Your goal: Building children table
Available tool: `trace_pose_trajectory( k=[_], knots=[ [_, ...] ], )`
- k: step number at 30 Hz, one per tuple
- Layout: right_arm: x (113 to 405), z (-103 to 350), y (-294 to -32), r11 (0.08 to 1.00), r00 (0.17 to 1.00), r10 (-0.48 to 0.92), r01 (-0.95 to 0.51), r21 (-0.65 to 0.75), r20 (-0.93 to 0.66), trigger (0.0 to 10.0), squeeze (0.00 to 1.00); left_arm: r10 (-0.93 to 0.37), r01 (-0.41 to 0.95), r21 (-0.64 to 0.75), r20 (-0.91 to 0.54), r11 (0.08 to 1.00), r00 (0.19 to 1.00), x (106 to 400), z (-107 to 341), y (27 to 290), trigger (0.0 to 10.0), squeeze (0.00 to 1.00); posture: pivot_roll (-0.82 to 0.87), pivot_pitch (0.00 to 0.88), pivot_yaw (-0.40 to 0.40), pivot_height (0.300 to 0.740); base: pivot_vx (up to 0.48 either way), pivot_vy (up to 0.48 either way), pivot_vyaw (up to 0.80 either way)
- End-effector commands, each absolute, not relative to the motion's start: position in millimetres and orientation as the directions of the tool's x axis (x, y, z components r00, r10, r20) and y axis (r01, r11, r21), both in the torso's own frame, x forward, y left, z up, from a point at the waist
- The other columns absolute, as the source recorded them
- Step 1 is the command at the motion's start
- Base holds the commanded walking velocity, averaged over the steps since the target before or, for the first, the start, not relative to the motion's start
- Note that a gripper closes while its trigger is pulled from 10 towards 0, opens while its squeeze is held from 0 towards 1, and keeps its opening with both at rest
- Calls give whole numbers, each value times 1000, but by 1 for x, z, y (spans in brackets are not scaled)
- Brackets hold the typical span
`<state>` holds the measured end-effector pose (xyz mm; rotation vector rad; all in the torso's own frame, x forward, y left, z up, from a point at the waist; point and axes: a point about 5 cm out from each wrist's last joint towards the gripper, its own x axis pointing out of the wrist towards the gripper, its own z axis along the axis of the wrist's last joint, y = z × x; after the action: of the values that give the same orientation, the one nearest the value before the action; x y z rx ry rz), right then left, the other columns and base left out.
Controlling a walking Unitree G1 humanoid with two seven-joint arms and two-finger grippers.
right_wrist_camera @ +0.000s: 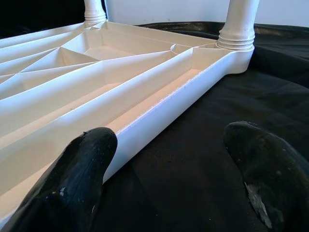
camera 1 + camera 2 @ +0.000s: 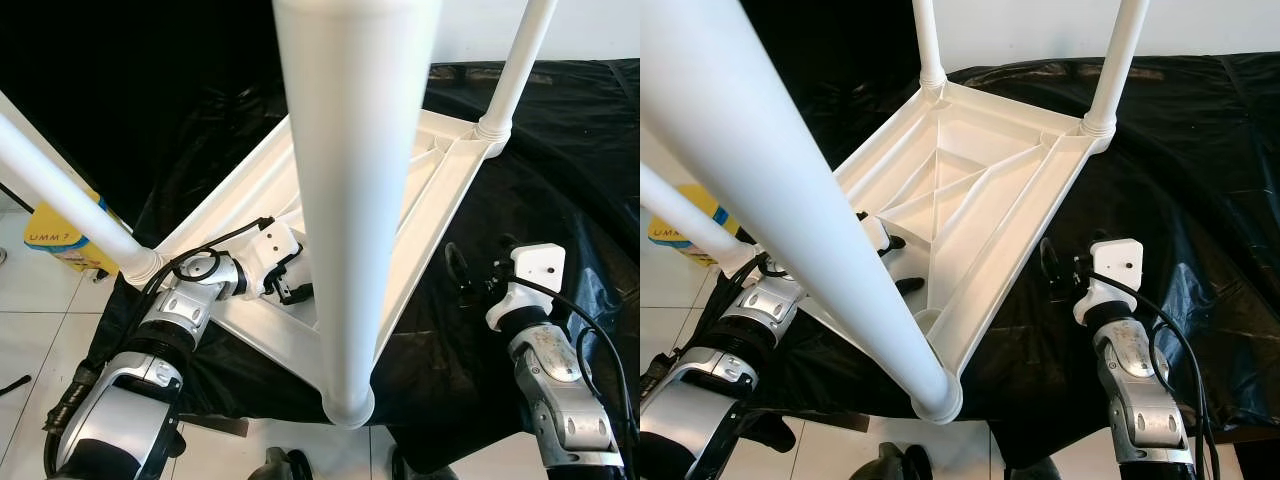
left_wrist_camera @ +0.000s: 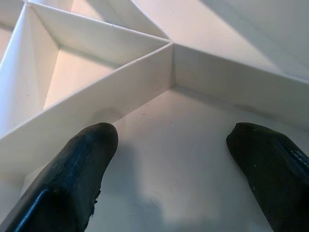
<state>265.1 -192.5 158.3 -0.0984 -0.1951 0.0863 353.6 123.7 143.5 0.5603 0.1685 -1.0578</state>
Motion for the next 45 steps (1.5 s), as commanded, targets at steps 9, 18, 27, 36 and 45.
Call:
trace_pose_trajectory(
  k=[9,18,27,36,45],
  knots=[
    [263,157,-192,992,979,93,-75,-103,181,10000,0,-750,881,309,-467,359,469,348,125,131,9255,0,-162,188,104,740,0,0,0],
    [263,157,-192,992,979,93,-75,-103,181,10000,0,-750,881,309,-467,359,469,348,125,131,9255,0,-162,188,104,740,0,0,0],
    [263,157,-192,992,979,93,-75,-103,181,10000,0,-750,881,309,-467,359,469,348,125,131,9255,0,-162,188,104,740,0,0,0],
    [263,157,-192,992,979,93,-75,-103,181,10000,0,-750,881,309,-467,359,469,348,125,131,9255,0,-162,188,104,740,0,0,0],
    [263,157,-192,992,979,93,-75,-103,181,10000,0,-750,881,309,-467,359,469,348,125,131,9255,0,-162,188,104,740,0,0,0]
  ],
)
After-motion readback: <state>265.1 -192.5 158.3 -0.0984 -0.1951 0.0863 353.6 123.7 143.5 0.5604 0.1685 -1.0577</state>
